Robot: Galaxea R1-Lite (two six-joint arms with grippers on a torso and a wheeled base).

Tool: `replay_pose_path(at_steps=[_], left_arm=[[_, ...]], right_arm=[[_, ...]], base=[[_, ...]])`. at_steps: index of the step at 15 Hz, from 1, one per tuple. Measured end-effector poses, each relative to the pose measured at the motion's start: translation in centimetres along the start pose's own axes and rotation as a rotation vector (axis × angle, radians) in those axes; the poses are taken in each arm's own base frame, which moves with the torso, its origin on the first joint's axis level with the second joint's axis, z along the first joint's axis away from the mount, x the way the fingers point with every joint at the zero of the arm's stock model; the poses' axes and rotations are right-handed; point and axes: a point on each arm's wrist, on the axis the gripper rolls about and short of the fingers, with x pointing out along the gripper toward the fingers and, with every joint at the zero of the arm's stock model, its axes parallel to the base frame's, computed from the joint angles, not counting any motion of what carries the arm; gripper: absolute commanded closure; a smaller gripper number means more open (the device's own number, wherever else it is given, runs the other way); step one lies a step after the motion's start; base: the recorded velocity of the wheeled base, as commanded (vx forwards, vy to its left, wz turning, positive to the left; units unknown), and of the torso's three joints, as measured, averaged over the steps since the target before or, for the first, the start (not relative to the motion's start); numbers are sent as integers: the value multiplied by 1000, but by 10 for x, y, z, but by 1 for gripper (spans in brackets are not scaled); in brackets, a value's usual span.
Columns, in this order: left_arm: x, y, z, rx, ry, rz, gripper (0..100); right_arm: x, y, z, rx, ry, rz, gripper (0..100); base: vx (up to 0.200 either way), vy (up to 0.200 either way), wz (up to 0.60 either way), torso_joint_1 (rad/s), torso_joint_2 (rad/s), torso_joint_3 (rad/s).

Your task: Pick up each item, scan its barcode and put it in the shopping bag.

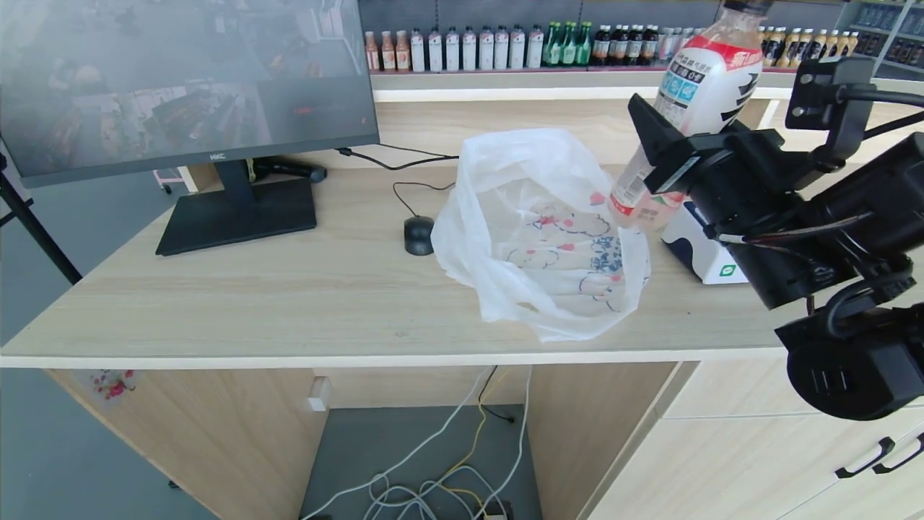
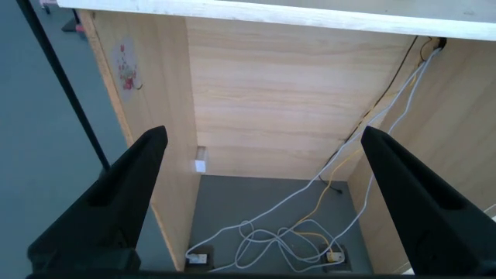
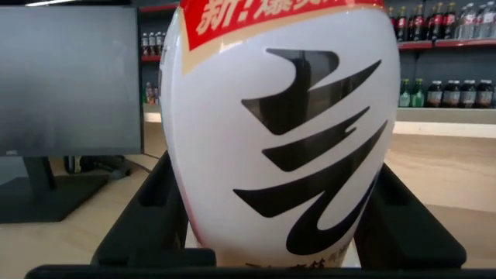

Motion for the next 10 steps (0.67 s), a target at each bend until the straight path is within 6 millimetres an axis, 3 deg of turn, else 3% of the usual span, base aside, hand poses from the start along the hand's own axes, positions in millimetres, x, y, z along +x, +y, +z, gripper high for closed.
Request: replay_pose_path(at_steps=[2, 5, 10], left_arm=[[0, 0, 0, 0, 1, -1, 0], [0, 0, 0, 0, 0, -1, 0], [0, 0, 0, 0, 0, -1, 0]], right_arm=[[5, 12, -6, 11, 103, 37, 100], [29, 26, 4, 28, 126, 70, 100], [55, 42, -8, 35, 202, 108, 100]], base=[[0, 0, 0, 0, 0, 0], [0, 0, 0, 0, 0, 0], [0, 0, 0, 0, 0, 0]])
